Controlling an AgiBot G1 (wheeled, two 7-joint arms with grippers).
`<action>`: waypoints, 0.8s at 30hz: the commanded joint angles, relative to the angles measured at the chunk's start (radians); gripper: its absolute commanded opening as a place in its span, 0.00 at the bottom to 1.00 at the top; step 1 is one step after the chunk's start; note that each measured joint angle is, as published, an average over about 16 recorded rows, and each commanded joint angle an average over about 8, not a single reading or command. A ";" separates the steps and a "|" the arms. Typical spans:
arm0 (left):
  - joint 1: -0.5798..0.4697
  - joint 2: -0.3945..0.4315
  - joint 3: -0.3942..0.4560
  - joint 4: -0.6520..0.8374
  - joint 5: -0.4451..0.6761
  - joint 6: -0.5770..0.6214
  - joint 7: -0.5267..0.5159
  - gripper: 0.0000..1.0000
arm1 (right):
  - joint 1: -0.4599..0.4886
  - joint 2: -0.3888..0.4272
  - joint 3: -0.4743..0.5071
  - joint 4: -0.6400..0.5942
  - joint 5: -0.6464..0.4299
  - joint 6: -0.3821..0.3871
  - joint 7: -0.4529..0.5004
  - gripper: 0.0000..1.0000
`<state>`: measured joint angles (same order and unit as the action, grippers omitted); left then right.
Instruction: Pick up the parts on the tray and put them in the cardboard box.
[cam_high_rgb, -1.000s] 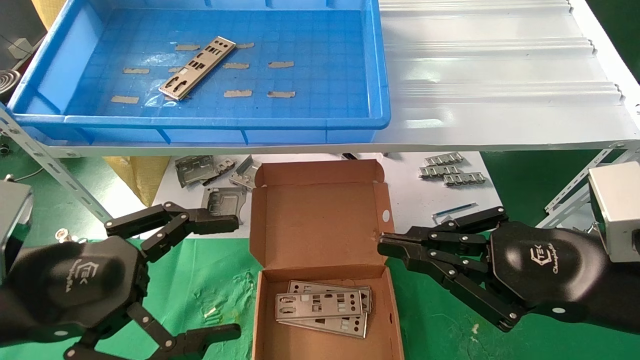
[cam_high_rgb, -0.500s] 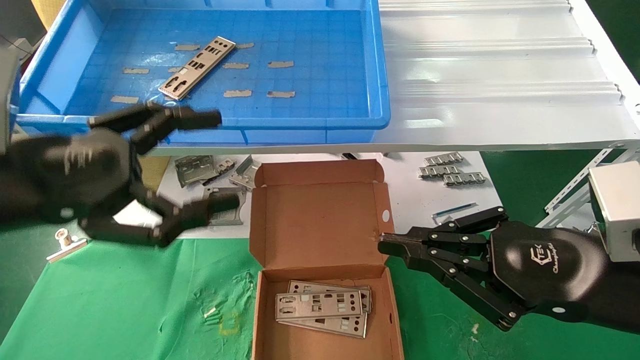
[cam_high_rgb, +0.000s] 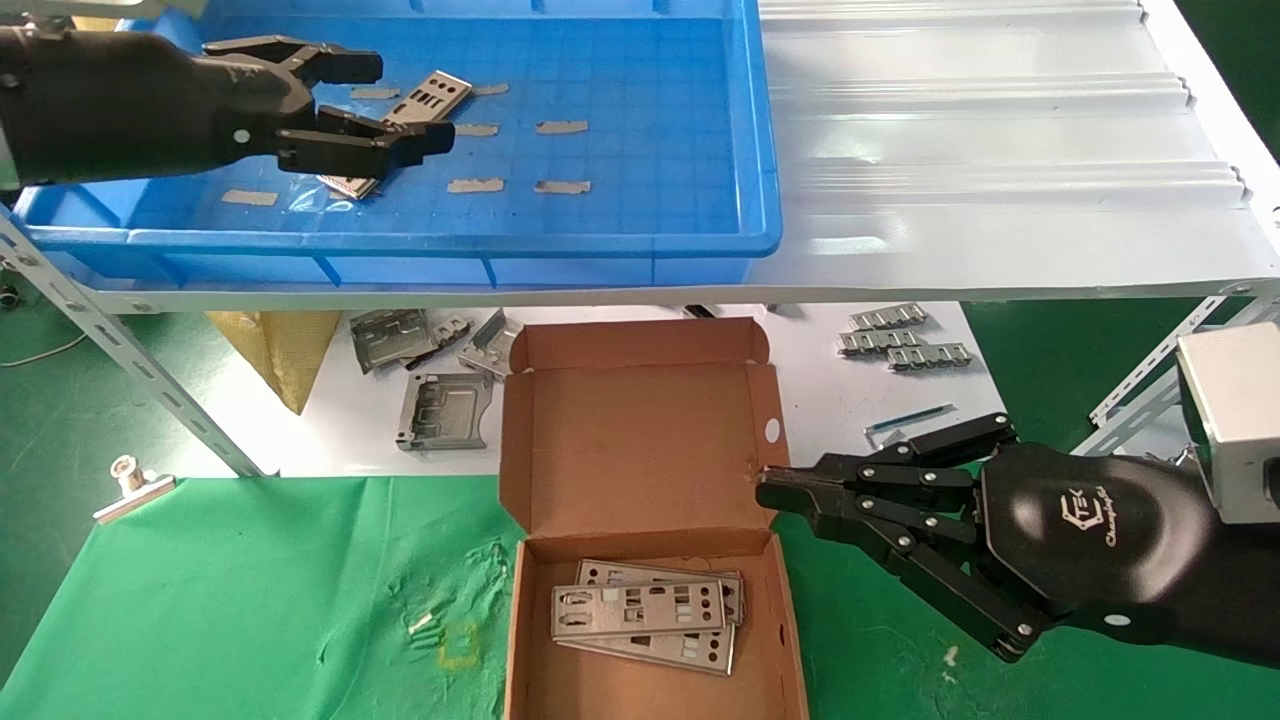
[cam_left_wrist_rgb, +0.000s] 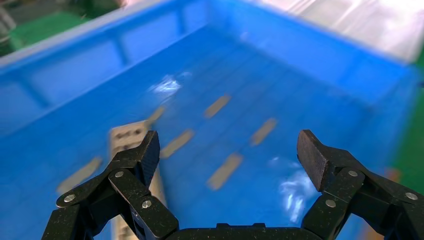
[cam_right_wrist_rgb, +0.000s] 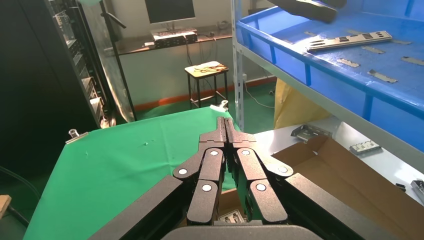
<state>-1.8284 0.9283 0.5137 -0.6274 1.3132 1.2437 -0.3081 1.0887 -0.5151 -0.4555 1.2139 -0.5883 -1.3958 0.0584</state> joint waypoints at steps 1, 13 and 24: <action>-0.047 0.039 0.025 0.081 0.049 -0.021 0.011 1.00 | 0.000 0.000 0.000 0.000 0.000 0.000 0.000 0.00; -0.168 0.175 0.067 0.410 0.130 -0.110 0.126 0.98 | 0.000 0.000 0.000 0.000 0.000 0.000 0.000 1.00; -0.186 0.213 0.059 0.526 0.124 -0.165 0.215 0.00 | 0.000 0.000 0.000 0.000 0.000 0.000 0.000 1.00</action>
<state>-2.0145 1.1401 0.5733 -0.1053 1.4370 1.0826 -0.0980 1.0887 -0.5151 -0.4555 1.2139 -0.5883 -1.3958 0.0584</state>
